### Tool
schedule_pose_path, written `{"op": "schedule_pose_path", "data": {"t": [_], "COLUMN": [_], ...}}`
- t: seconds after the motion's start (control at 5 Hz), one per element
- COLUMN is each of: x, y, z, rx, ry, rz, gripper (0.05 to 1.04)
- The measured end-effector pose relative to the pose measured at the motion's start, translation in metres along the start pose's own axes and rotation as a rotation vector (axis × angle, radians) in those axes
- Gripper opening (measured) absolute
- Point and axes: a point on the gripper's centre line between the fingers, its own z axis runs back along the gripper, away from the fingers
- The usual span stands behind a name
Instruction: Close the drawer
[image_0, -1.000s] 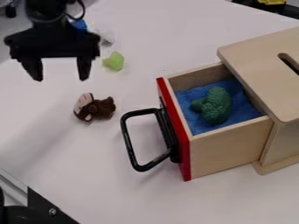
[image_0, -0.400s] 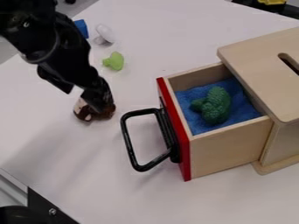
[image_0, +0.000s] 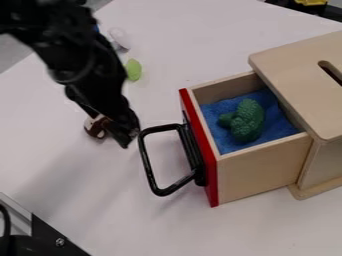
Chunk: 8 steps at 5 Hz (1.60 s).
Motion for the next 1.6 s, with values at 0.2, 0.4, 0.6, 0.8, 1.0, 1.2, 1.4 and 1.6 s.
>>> {"op": "schedule_pose_path", "data": {"t": [0.2, 0.4, 0.6, 0.8, 1.0, 1.2, 1.4, 1.6], "x": [0.006, 0.017, 0.029, 0.039, 0.041, 0.043, 0.044, 0.051], "y": [-0.014, -0.026, -0.038, -0.044, -0.048, -0.052, -0.053, -0.052], "z": [-0.010, -0.015, -0.020, -0.023, -0.030, -0.035, -0.038, -0.037], "rx": [0.009, -0.004, -0.057, -0.106, -0.140, -0.191, -0.203, -0.199], "ry": [0.037, 0.045, 0.032, 0.010, 0.029, 0.020, 0.028, 0.011], "rz": [-0.079, -0.145, -0.155, -0.174, -0.203, -0.221, -0.239, -0.234], "gripper": [0.999, 0.999, 0.999, 0.998, 0.998, 0.998, 0.998, 0.998]}}
